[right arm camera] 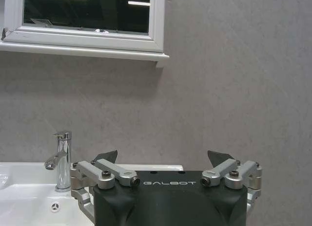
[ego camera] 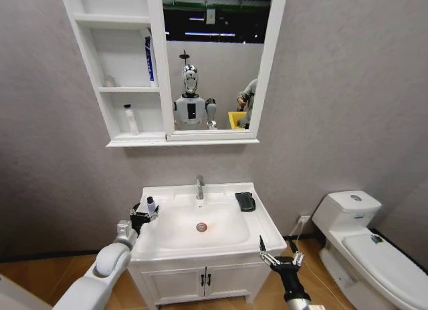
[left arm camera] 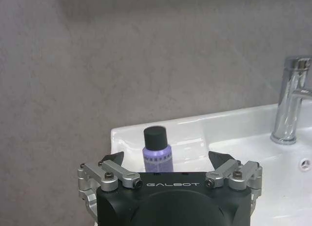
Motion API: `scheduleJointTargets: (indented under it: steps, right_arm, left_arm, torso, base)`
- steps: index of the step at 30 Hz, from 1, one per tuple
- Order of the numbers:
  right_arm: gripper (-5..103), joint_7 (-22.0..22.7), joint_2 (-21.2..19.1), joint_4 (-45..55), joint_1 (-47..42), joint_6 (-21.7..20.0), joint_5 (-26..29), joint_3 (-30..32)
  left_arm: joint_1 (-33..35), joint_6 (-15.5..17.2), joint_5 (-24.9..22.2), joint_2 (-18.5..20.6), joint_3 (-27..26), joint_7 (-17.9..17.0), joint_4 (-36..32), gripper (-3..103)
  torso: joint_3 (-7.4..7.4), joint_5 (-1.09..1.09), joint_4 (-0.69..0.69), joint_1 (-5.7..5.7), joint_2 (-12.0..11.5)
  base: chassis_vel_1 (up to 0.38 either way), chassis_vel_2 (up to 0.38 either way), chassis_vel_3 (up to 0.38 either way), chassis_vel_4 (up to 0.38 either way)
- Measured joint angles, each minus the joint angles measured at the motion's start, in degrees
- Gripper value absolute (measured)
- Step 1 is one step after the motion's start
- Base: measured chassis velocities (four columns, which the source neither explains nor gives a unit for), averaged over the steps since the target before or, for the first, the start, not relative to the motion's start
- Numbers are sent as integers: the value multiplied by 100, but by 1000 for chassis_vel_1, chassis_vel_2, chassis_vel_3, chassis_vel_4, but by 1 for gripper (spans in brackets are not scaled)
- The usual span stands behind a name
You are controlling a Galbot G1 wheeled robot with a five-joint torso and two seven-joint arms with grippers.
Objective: Move facial cleanser and shampoo from washbasin to cabinet, then wipe washbasin with towel.
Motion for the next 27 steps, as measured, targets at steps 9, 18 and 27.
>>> scheduleJointTargets:
  steps: [9,18,27]
  right_arm:
    - [100,-1,-10,-9,-29,-3,24,45]
    - [100,-3,-31,-28,-37,9,58,93]
    - [100,-5,-43,-57,-77,34,85,132]
  left_arm:
    - [-501,-125,197,-363,47,336,947,98]
    - [-990,-159,328,-663,125,407,1701,98]
    - [-1395,-273,298,-856,116,639,2156,72]
  torso:
    - [0,-1,-3,0,0]
    - [0,-2,-3,0,0]
    - [0,-1,-4,0,0]
  base:
    - [0,0,0,0]
    - [0,0,0,0]
    - [0,0,0,0]
